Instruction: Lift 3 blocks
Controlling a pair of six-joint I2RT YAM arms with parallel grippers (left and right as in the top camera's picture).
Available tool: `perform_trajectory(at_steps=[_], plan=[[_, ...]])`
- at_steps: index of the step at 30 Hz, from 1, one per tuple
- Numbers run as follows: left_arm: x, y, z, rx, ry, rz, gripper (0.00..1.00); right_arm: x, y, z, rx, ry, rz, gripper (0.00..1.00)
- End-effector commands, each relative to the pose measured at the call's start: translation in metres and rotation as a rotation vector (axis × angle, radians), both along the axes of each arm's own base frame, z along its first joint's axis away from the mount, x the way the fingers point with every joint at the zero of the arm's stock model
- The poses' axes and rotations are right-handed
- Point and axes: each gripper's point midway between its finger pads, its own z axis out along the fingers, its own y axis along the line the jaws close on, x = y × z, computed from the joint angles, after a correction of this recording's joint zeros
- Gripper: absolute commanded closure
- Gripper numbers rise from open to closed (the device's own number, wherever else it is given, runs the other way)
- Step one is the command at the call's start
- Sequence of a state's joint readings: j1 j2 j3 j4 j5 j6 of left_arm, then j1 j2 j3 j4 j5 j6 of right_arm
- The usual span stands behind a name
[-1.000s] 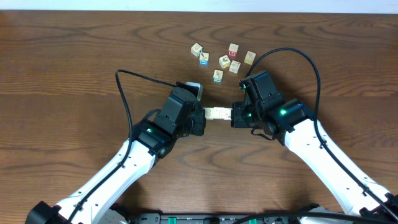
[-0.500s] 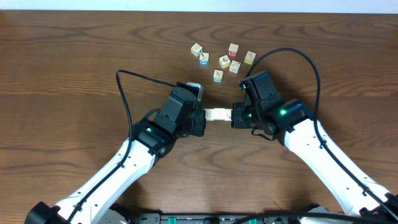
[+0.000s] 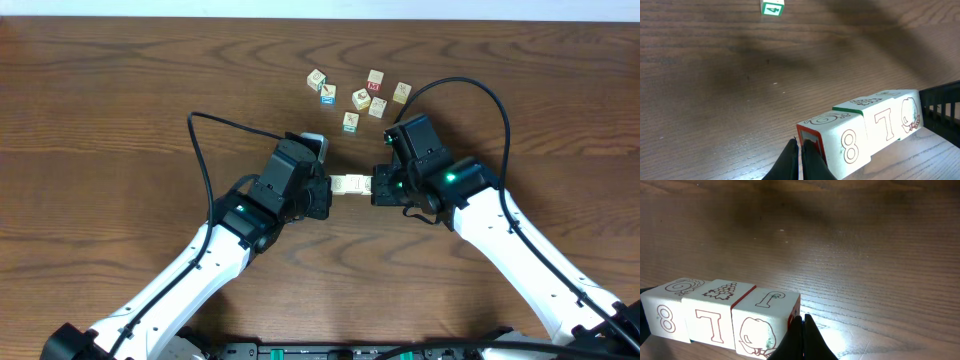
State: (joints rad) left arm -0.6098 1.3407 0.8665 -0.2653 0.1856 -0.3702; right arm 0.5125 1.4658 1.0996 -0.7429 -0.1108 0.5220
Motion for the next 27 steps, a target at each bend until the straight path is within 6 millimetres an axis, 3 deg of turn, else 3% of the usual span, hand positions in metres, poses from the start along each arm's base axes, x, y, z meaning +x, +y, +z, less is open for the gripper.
perform_trajectory(at_steps=[1,13,27], plan=[[-0.030,-0.056,0.031,-0.182,0.043,-0.222,0.93,-0.017,0.062,0.038,0.251,0.022,0.179,0.99],[-0.030,-0.056,0.031,-0.181,0.043,-0.221,0.93,-0.017,0.062,0.038,0.249,0.025,0.179,0.99],[-0.030,-0.054,0.023,-0.166,0.057,-0.214,0.93,-0.015,0.063,0.018,0.224,0.075,0.173,0.99]])
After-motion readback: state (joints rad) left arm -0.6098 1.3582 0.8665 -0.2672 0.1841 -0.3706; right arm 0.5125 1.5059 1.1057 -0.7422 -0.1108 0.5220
